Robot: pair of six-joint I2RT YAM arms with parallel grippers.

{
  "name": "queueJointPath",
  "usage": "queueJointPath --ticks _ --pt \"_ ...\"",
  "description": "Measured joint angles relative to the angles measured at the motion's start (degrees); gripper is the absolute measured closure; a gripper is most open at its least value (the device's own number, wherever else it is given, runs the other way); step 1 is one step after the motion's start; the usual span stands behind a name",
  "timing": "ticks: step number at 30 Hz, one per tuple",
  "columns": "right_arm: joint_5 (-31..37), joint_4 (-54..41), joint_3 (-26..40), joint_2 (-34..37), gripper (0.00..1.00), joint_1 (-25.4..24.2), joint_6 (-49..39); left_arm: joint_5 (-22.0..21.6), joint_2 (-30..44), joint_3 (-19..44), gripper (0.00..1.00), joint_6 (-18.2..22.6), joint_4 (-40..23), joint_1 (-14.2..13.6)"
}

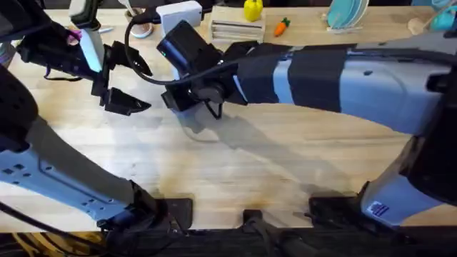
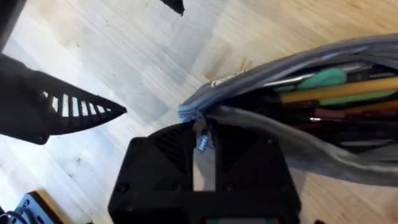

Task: Unzip the bag, pick up the pens from the table one at a time and place them inside, then zip the bag closed.

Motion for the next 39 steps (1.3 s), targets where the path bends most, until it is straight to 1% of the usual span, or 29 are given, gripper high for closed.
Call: queueJointPath --ticks 5,7,17,21,28,29,30,32,36,39 --pt "0.00 0.30 0.00 0.00 0.954 0.02 0.19 0.00 0.00 0.00 0.007 0.00 0.01 0.00" --pt "0.02 1.08 0.00 0.00 0.968 0.01 0.18 0.00 0.00 0.00 0.007 0.00 0.01 0.00" --pt "0.02 1.63 0.01 -0.33 0.968 -0.02 -0.12 0.00 0.00 0.00 0.006 0.01 0.01 0.00" --pt "0.00 1.37 0.01 -2.27 0.969 -0.36 -0.14 0.04 0.00 0.00 0.007 0.00 -0.15 0.00" --pt "0.00 1.39 0.00 -6.05 0.969 -1.42 -0.14 0.56 0.00 0.00 0.007 -0.11 -2.83 0.00" --pt "0.00 1.46 0.00 -6.21 0.969 -1.42 -0.14 0.67 0.00 0.00 0.007 -0.45 -2.85 0.00" --pt "-0.02 1.45 0.00 -6.29 0.969 -1.42 -0.14 1.30 0.00 0.00 0.007 -2.94 -2.85 0.00" --pt "-0.02 1.43 0.00 -6.29 0.969 -1.42 -0.14 1.96 0.00 0.00 0.007 -4.31 -2.89 0.00" --pt "-0.04 1.46 0.00 -6.29 0.969 -1.42 -0.14 3.77 0.00 0.00 0.007 -5.96 -2.92 -0.11" --pt "-0.04 1.54 0.02 -6.29 0.969 -1.46 -0.14 4.56 0.00 -0.06 0.007 -6.54 -2.22 -0.96"
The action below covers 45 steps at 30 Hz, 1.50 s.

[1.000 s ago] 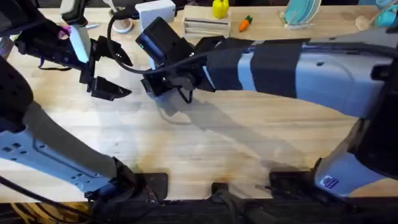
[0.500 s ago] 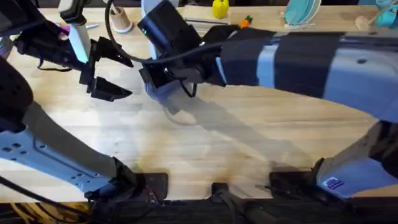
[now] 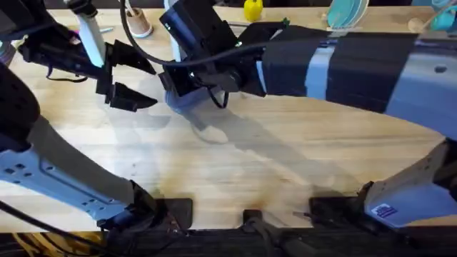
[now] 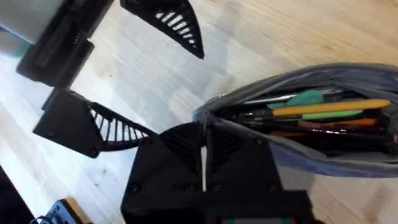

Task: Unzip the bag, pick up the pens from the table one at a time and place them inside, then zip the bag closed.

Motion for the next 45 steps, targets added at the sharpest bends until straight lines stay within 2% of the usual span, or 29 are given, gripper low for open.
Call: queueJointPath --ticks 5,9,17,18,20,24,27,28,38,45 --pt "-0.02 1.28 -0.02 0.00 0.969 -0.27 0.00 0.51 0.00 -2.63 0.007 -0.92 2.25 -3.87" --pt "-0.02 1.75 -0.02 0.00 0.969 -0.33 0.00 0.63 0.00 -4.46 0.006 -4.51 4.30 -6.57" --pt "-0.17 1.64 0.00 0.00 0.970 -0.31 0.00 1.92 0.00 -7.46 0.009 -12.08 8.70 -6.95" --pt "-0.17 1.64 -0.02 0.00 0.970 -0.33 0.00 2.04 0.00 -7.48 0.059 -12.67 8.76 -6.95" --pt "-0.20 1.69 -0.02 0.00 0.970 -0.33 0.00 2.24 0.00 -7.48 0.298 -13.53 9.22 -6.95" --pt "-0.20 1.65 -0.02 0.00 0.970 -0.31 0.00 2.41 0.00 -7.48 0.691 -14.26 9.58 -6.95" --pt "-0.20 1.84 -0.02 0.00 0.970 -0.33 0.00 2.44 0.00 -7.48 0.906 -14.58 10.19 -6.95" --pt "-0.20 1.91 -0.02 0.00 0.970 -0.33 0.00 2.44 0.00 -7.48 0.940 -14.61 10.39 -6.95" --pt "-0.40 1.99 -0.01 0.00 0.970 -1.67 0.01 2.43 0.00 -7.48 0.958 -14.79 10.74 -6.96" --pt "-2.15 1.17 -0.02 0.00 0.970 -6.34 0.02 2.89 0.00 -7.48 0.958 -14.79 10.82 -6.95"
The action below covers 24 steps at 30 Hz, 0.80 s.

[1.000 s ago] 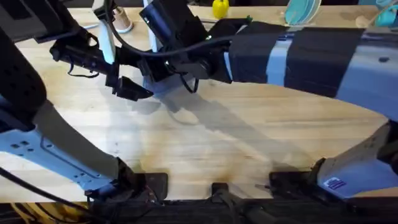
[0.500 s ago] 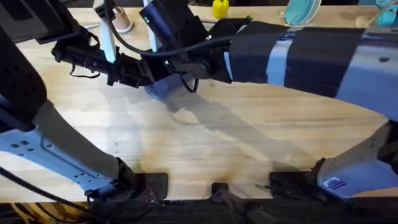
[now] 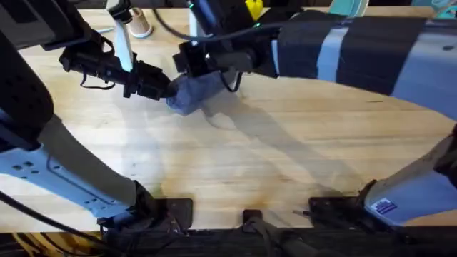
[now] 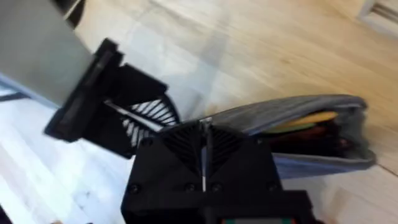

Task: Unzip the bag, pick up the pens from the table one at a time and place them inside, then zip the bag closed.

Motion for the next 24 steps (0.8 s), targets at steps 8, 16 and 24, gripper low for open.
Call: queueJointPath --ticks 8,16,24 --pt "-1.03 -3.28 0.02 0.00 0.971 -8.63 0.00 0.11 0.00 0.00 0.958 0.00 0.02 0.00" --pt "-0.83 -4.22 0.02 0.39 0.971 -17.73 0.00 -0.09 0.00 -0.02 0.958 0.00 0.00 -0.07" --pt "2.22 -5.38 0.04 2.36 0.969 -25.77 0.11 -0.54 0.00 -0.20 0.958 0.00 0.20 -0.07"
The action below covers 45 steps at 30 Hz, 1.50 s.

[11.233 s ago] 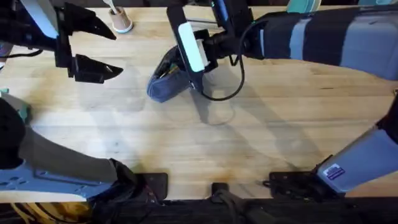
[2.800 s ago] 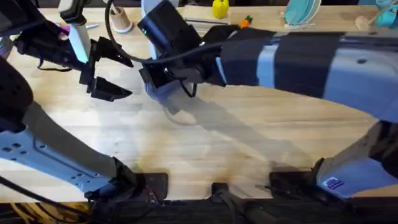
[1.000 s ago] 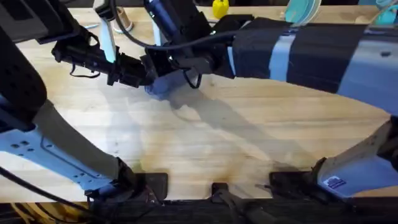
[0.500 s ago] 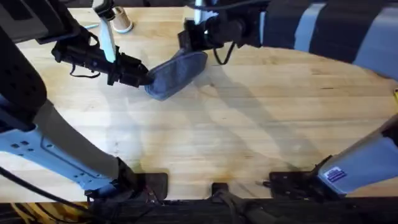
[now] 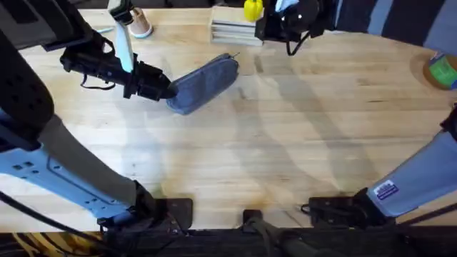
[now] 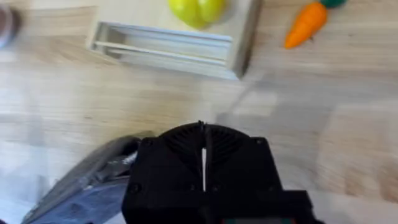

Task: Unzip the bag, pick up the pens from the table one at a time and place them inside, then zip the bag closed.

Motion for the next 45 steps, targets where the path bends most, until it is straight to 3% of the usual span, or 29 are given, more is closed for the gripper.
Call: queueJointPath --ticks 13,15,17,21,22,31,32,37,39,45 --pt "0.24 -3.63 0.00 1.34 0.963 -0.50 -0.67 -0.13 0.00 -0.04 0.958 0.00 0.31 0.00" --pt "0.22 -3.67 0.00 0.17 0.838 -0.50 -2.17 -0.15 0.00 -0.04 0.958 0.00 0.32 0.00" --pt "0.23 -3.88 0.00 -1.83 0.628 -0.50 -3.92 -0.15 0.00 -0.04 0.958 0.00 0.33 0.00" --pt "0.24 -4.66 0.00 -7.72 0.077 -0.50 -6.54 -0.16 0.00 -0.04 0.958 0.00 0.37 0.00" --pt "0.24 -4.98 0.00 -9.36 0.023 -0.50 -7.08 -0.17 0.00 -0.04 0.958 0.00 0.37 0.00" --pt "0.24 -9.81 0.02 -19.01 0.007 -0.50 -8.09 -0.17 0.01 -0.04 0.952 0.02 0.39 0.00" --pt "0.24 -10.27 0.02 -19.60 0.008 -0.50 -8.13 -0.32 0.00 -0.04 0.840 0.17 0.29 0.00" --pt "0.23 -12.64 0.02 -22.50 0.007 -0.50 -8.62 -0.10 0.00 -0.04 0.077 -0.10 0.23 0.02" --pt "0.24 -14.23 0.02 -23.80 0.007 -0.50 -9.36 -0.07 0.00 -0.04 0.013 -0.37 0.24 0.02" --pt "0.24 -16.31 0.02 -27.67 0.007 -0.50 -12.47 0.07 0.00 -0.04 0.008 -0.39 0.80 0.02"
